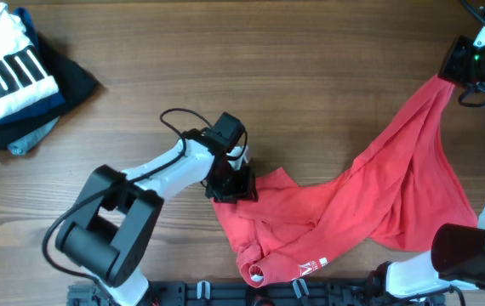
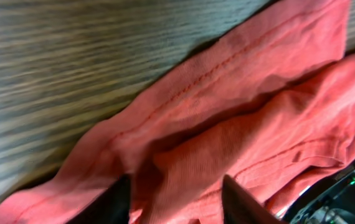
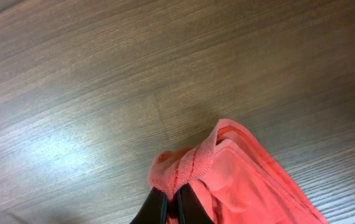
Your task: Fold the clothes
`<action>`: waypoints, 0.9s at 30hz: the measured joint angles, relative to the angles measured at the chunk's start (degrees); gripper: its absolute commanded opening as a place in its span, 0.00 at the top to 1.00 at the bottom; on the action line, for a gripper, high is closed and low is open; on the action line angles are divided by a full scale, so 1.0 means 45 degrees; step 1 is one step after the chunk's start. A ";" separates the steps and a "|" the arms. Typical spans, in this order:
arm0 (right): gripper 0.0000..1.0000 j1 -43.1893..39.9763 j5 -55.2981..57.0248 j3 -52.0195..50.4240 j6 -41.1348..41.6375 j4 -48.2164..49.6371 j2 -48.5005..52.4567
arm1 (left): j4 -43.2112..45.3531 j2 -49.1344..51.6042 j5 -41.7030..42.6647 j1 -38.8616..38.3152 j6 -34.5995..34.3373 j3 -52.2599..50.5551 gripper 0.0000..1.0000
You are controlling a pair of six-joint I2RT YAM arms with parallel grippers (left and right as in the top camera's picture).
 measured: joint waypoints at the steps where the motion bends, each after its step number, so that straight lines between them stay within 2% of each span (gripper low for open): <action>1: 0.96 0.0000 0.0000 0.0000 0.0000 -0.0015 0.0000 | 0.0058 0.0044 0.0049 -0.0073 0.0015 -0.0005 0.67; 6: 0.96 0.0000 0.0000 0.0000 0.0000 -0.0024 0.0000 | 0.0175 0.0044 0.0267 -0.0321 -0.0083 -0.0010 0.96; 19: 0.96 0.0000 0.0024 0.0000 0.0000 -0.0044 0.0000 | -0.0359 -0.0534 0.0432 0.0272 0.0233 0.0554 0.96; 22: 0.96 0.0000 0.0058 0.0000 0.0000 -0.0073 0.0000 | -0.0573 -0.1676 0.0486 0.1137 0.0364 0.1384 0.96; 27: 0.96 0.0000 0.0097 0.0000 0.0000 -0.0165 -0.0073 | -0.0457 -0.4362 0.0539 0.3551 0.0476 0.2812 0.96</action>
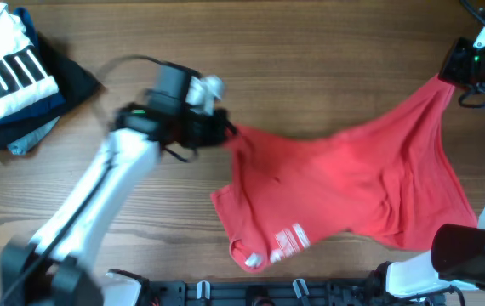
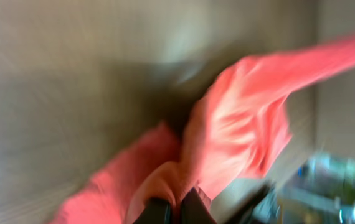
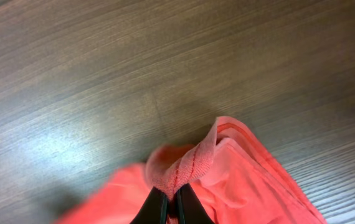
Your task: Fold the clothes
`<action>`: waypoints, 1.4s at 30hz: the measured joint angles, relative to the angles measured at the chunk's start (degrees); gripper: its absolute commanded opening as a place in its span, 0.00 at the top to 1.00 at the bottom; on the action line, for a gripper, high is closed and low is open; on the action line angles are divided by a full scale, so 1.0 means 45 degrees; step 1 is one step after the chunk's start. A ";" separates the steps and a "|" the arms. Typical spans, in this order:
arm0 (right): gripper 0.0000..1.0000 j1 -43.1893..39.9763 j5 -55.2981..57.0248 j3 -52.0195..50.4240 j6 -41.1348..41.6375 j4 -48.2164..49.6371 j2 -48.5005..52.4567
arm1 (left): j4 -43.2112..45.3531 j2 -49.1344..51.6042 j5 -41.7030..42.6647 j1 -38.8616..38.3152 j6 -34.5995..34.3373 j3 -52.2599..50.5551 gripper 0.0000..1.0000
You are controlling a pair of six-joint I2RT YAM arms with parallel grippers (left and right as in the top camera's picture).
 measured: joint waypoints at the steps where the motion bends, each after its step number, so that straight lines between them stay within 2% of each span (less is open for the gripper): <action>1: 0.96 0.0000 0.0000 0.0000 0.0005 0.0000 -0.0073 | 0.0005 -0.0398 -0.0010 0.0423 0.0019 0.0219 0.96; 8: 0.96 0.0000 0.0000 0.0000 0.0005 0.0005 -0.1914 | -0.0777 -0.2885 -0.0015 0.3463 0.0034 0.2929 0.96; 14: 0.96 0.0000 0.0000 0.0063 0.0005 0.0107 -0.4911 | -0.1836 -0.4794 -0.0005 0.5382 0.0068 0.6722 0.96; 20: 0.96 0.0005 -0.0005 0.0792 -0.0024 0.0442 -0.7014 | -0.3196 -0.5848 -0.0010 0.6290 0.0083 0.9389 0.96; 25: 0.96 0.0000 -0.0131 0.1350 -0.0107 0.0787 -0.7325 | -0.3891 -0.6159 -0.0121 0.6339 0.0121 0.9777 0.96; 29: 0.96 0.0000 -0.0777 0.1379 -0.0189 0.0835 -0.6052 | -0.4216 -0.5081 -0.0282 0.6339 0.0121 0.9777 0.96; 34: 0.96 -0.0005 -0.1564 0.1345 -0.0228 0.1933 -0.2239 | -0.2997 -0.1787 -0.0321 0.6309 0.0126 0.9772 0.96; 38: 0.96 -0.0005 -0.2229 0.1141 -0.0204 0.3827 0.0651 | -0.0083 0.1817 -0.0350 0.6076 0.0005 0.9700 0.96; 42: 0.96 0.0000 -0.2939 0.0894 0.0811 0.6732 0.2161 | 0.4129 0.4891 -0.0107 0.5882 -0.1146 0.9622 0.96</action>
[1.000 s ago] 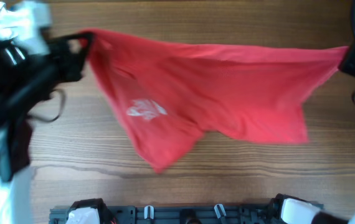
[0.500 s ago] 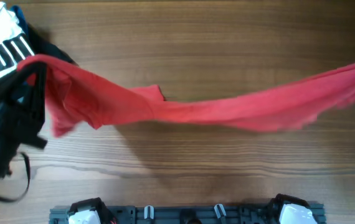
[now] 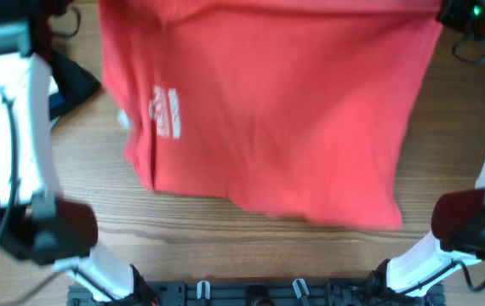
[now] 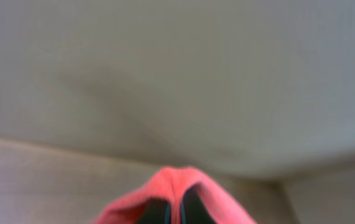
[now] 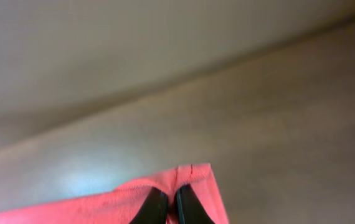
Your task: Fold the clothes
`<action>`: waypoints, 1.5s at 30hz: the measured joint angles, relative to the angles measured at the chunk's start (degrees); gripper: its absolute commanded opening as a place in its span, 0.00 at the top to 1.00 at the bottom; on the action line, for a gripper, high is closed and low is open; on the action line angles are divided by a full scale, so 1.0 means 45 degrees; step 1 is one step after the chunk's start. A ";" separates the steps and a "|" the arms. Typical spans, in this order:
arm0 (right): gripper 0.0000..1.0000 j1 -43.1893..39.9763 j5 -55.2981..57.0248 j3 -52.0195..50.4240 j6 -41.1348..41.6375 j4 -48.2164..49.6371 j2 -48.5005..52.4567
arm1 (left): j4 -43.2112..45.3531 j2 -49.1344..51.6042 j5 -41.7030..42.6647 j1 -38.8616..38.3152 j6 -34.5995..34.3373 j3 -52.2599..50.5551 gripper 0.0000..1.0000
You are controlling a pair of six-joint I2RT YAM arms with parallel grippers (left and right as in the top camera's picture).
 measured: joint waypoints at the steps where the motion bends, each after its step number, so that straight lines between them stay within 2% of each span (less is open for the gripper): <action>1: 0.96 0.0005 -0.0151 -0.0010 0.0418 0.0777 0.0063 | 0.1059 0.0457 0.0112 -0.0010 -0.0476 0.0010 0.96; 4: 0.96 0.0005 -0.0568 0.0374 0.1433 0.2472 -0.0029 | 0.3177 0.0845 0.0194 0.0010 -0.1574 0.0311 0.96; 8: 0.96 0.0005 -0.0753 0.1860 0.1909 0.2535 -0.0369 | 0.3094 0.0763 0.0325 0.0199 -0.2244 0.3143 0.96; 10: 0.96 0.0005 -0.0743 0.2657 0.1880 0.1773 -0.0719 | 0.1749 0.0481 0.0539 0.0418 -0.2171 0.4731 0.96; 13: 0.96 0.0005 -0.0733 0.3351 0.1501 0.0068 -0.1370 | -0.1758 -0.0267 0.0816 0.0656 -0.1389 0.6533 0.96; 15: 0.96 0.0005 -0.0466 0.3551 0.1073 -0.1778 -0.1647 | -0.5207 -0.0860 0.0957 0.0588 -0.0316 0.7159 0.96; 17: 0.96 0.0005 -0.0019 0.3580 0.0699 -0.3381 -0.1617 | -0.7363 -0.1035 0.0942 0.0403 0.0685 0.7286 0.96; 18: 0.96 0.0005 0.0253 0.3570 0.0500 -0.4114 -0.1481 | -0.9321 -0.1030 0.0738 0.0214 0.1554 0.7261 0.96; 22: 0.96 0.0005 0.1200 0.3415 -0.0588 -0.6567 -0.0321 | -1.3226 -0.0117 -0.0695 -0.0471 0.3682 0.6169 0.96; 26: 0.96 0.0005 0.1617 0.3157 -0.1413 -0.8548 0.0942 | -1.4824 0.1161 -0.2055 -0.0835 0.4988 0.4061 0.96; 31: 0.96 0.0005 0.1938 0.1972 -0.1923 -0.9515 0.1914 | -1.5504 0.1559 -0.2895 -0.0826 0.5853 0.0889 0.96; 35: 0.96 -0.0058 0.2249 0.1030 -0.1938 -1.0015 0.1962 | -1.5684 0.1554 -0.3157 -0.0578 0.5984 -0.0806 0.96; 41: 0.96 -0.0967 0.2419 -0.2259 -0.1749 -0.9632 0.1535 | -1.5752 0.1156 -0.3220 0.0005 0.5901 -0.2968 0.96; 45: 0.96 -0.1690 0.2365 -0.4231 -0.1647 -0.9063 0.0962 | -1.5334 0.0053 -0.3215 0.0058 0.5688 -0.4371 0.96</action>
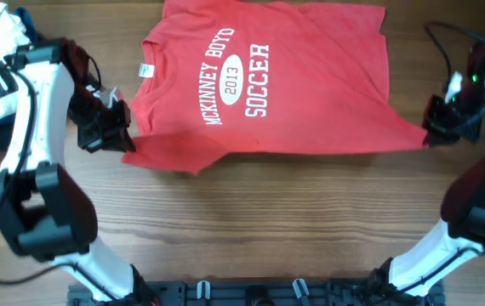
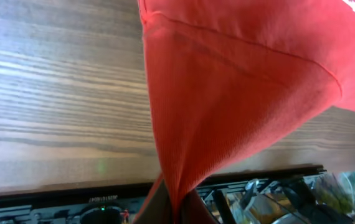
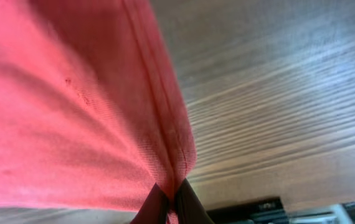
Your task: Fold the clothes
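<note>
A red T-shirt [image 1: 268, 81] with white lettering lies spread face up across the far middle of the wooden table. My left gripper [image 1: 122, 140] is shut on the shirt's near left corner, and the cloth [image 2: 227, 99] hangs from its jaws [image 2: 172, 208] in the left wrist view. At the right, my right gripper [image 1: 430, 136] is shut on the near right corner of the shirt. In the right wrist view the hem [image 3: 159, 118] runs down into the closed jaws [image 3: 170, 208].
A stack of folded clothes [image 1: 0, 59], white with black stripes on top of dark blue, sits at the far left corner. A black rail [image 1: 251, 293] runs along the table's near edge.
The shirt hung stretched in the air between both raised grippers. Now it lies flat on the table, print up, and both grippers are low at its near corners, still shut on it.
The shirt lay crumpled near the front, my right gripper holding one end at the far right and my left gripper down on the bunch. Then my left gripper held a corner pulled leftward. Then both held it spread high. Now it lies flat, print up.
</note>
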`<action>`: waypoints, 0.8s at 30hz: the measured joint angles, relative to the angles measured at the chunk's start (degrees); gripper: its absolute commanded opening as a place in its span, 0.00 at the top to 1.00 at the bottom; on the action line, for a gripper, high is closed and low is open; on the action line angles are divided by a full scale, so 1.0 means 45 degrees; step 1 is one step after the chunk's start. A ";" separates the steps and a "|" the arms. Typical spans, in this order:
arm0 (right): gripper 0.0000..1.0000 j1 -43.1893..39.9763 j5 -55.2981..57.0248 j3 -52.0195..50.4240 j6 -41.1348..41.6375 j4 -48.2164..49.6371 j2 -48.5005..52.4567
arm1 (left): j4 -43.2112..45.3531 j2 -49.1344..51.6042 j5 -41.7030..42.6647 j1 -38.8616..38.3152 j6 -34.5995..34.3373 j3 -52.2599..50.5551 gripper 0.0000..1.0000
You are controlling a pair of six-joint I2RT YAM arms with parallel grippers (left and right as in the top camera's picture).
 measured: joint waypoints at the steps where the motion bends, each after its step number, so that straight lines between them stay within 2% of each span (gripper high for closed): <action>1: 0.96 -0.0175 -0.0005 -0.0554 0.0039 0.0209 -0.0291 | 0.0078 -0.0311 0.0010 0.0000 -0.0029 -0.0330 0.96; 11: 0.96 -0.1282 -0.0005 -0.4595 0.0607 0.1870 -0.4318 | 0.0539 -0.4770 -0.0053 0.0306 -0.0976 -0.3847 0.96; 20: 0.96 -0.2040 0.0000 -0.4954 0.1054 0.1996 -0.5921 | 0.0461 -0.8714 -0.1049 0.0408 -0.2676 -0.5105 0.96; 24: 0.96 -0.2040 -0.0029 -0.4993 0.1088 0.2132 -0.5926 | 0.1773 -0.9933 -0.1307 0.0408 -0.3502 -0.5115 0.96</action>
